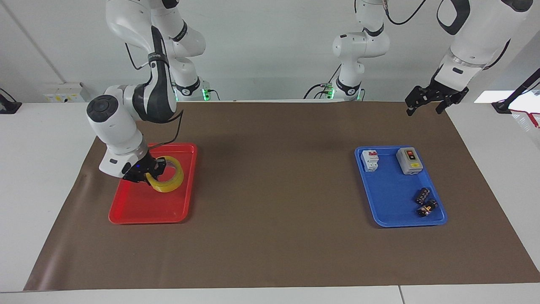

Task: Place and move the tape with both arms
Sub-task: 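Carry the tape roll with the right gripper into the red tray, then lower the tape roll into the red tray and open the right gripper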

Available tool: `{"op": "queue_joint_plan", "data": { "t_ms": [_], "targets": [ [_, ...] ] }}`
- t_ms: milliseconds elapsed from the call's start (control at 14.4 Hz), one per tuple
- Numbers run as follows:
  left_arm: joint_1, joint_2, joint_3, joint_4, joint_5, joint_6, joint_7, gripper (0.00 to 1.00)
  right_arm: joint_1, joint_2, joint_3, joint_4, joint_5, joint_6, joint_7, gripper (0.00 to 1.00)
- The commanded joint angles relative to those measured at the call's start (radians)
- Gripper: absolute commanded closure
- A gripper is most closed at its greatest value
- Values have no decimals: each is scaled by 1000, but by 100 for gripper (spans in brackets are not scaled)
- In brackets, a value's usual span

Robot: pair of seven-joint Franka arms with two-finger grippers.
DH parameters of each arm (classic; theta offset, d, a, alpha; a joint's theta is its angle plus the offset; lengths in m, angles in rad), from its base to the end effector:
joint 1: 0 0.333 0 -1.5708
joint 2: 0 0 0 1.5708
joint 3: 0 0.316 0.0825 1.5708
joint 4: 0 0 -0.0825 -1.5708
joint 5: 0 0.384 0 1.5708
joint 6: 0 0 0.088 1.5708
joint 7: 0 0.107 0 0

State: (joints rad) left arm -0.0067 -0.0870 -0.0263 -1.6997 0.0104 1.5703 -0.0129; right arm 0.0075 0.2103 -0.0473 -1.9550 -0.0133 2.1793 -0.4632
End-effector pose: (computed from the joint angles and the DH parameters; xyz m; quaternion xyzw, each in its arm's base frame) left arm 0.5250 -0.0168 0.6107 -0.9997 0.0101 0.0211 0.0068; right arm 0.6000 -0.0234 0.3725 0.9767 0.2143 0.0043 0.0119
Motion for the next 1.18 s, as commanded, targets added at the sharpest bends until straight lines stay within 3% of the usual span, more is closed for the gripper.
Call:
{"op": "queue_joint_plan", "data": {
  "t_ms": [0,627,1045,1115],
  "targets": [
    [7,-13,0,-1,-15,-13,11,0,-49,-84,15,-134,-8,78,-87,100],
    [7,-13,0,-1,-15,-12,11,0,-93,-65,15,-240,-8,275,-115,100],
    [7,-13,0,-1,-15,-12,11,0,-98,-26,15,-240,-8,298,-106,100],
    [7,-13,0,-1,-15,-12,11,0,-100,-26,15,-240,-8,298,-92,41]
  ]
}}
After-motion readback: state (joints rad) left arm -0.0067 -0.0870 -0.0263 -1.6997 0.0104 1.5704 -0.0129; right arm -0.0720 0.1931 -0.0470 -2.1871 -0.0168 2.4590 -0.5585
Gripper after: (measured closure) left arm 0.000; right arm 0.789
